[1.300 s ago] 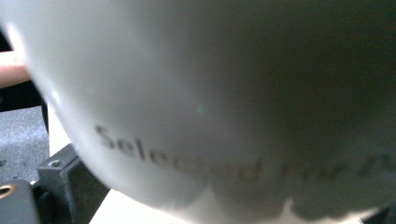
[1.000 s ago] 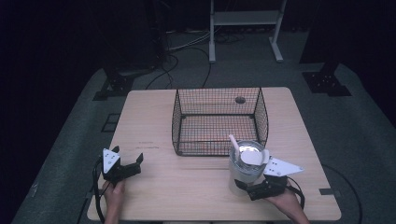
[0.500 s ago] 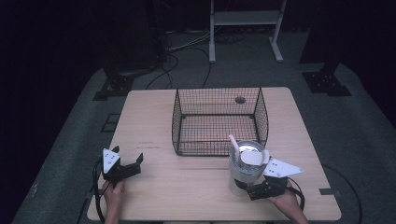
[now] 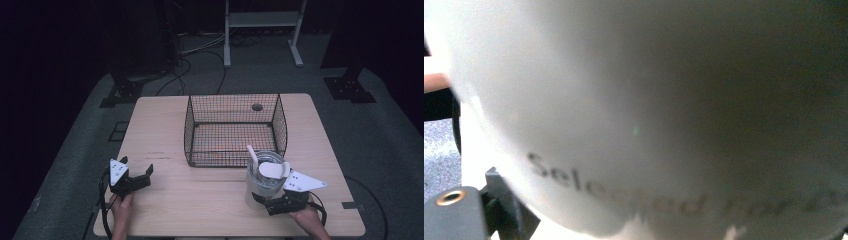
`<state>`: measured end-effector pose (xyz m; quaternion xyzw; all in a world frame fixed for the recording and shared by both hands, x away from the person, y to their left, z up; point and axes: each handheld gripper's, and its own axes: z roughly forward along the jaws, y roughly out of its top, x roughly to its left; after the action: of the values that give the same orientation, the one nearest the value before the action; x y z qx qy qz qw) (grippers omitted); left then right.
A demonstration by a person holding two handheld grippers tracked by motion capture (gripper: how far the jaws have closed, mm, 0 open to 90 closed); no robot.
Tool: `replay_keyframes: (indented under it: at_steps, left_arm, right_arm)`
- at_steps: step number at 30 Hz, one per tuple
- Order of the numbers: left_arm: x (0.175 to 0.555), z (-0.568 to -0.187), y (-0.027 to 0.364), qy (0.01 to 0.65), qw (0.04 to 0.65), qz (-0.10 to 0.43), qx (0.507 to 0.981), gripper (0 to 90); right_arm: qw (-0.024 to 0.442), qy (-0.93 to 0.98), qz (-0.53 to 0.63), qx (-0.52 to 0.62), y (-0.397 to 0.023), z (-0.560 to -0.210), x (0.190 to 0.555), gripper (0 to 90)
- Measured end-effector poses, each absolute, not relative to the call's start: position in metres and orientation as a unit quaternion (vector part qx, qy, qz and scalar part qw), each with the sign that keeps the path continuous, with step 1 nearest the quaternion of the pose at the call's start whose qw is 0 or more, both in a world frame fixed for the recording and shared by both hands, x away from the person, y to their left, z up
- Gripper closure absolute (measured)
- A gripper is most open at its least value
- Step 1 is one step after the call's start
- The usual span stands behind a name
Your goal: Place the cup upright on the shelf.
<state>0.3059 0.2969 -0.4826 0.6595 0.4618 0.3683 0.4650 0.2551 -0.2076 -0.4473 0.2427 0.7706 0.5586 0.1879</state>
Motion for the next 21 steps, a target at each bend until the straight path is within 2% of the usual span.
replay_keyframes:
  at_steps: [13, 21]
  left_arm:
    - [0.306, -0.483, 0.297, 0.462, 0.465, 0.368, 0.659, 0.0]
    - [0.306, -0.483, 0.297, 0.462, 0.466, 0.368, 0.659, 0.0]
  right_arm:
    - [0.189, 0.766, 0.562, 0.247, -0.217, -0.436, 0.255, 8.4]
    - [0.186, 0.761, 0.573, 0.241, -0.220, -0.418, 0.258, 8.4]
